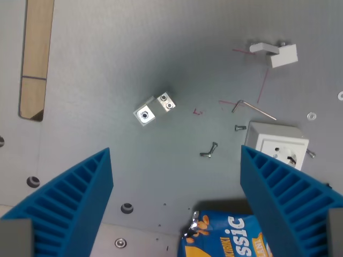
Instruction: Rotate around base negative y
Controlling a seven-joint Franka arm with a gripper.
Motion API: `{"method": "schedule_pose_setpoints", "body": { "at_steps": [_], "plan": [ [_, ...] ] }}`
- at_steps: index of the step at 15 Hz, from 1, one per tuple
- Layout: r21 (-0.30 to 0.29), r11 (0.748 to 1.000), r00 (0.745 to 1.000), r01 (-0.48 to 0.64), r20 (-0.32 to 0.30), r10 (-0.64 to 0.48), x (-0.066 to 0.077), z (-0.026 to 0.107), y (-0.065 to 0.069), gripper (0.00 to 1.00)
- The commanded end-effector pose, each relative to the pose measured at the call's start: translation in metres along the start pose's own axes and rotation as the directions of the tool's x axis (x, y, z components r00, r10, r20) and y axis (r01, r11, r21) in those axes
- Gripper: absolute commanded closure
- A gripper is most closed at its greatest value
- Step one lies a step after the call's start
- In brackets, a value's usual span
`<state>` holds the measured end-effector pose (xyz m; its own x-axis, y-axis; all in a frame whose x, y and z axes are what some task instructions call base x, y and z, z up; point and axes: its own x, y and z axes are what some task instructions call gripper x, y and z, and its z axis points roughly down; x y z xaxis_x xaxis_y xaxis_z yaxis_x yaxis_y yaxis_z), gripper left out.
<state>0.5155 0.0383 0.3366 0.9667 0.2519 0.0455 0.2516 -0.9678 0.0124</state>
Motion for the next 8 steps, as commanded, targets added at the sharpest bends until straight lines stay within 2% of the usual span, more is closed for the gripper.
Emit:
{"method": "schedule_pose_setpoints", "body": {
  "at_steps": [1, 8],
  "plan": [
    [-0.055, 0.998, 0.980, -0.005, -0.197, -0.006, -0.0102, 0.0006, -0.0018, 0.00],
    [-0.078, 0.997, 0.959, -0.011, -0.285, -0.012, -0.0102, 0.0006, -0.0018, 0.00]
  ]
}}
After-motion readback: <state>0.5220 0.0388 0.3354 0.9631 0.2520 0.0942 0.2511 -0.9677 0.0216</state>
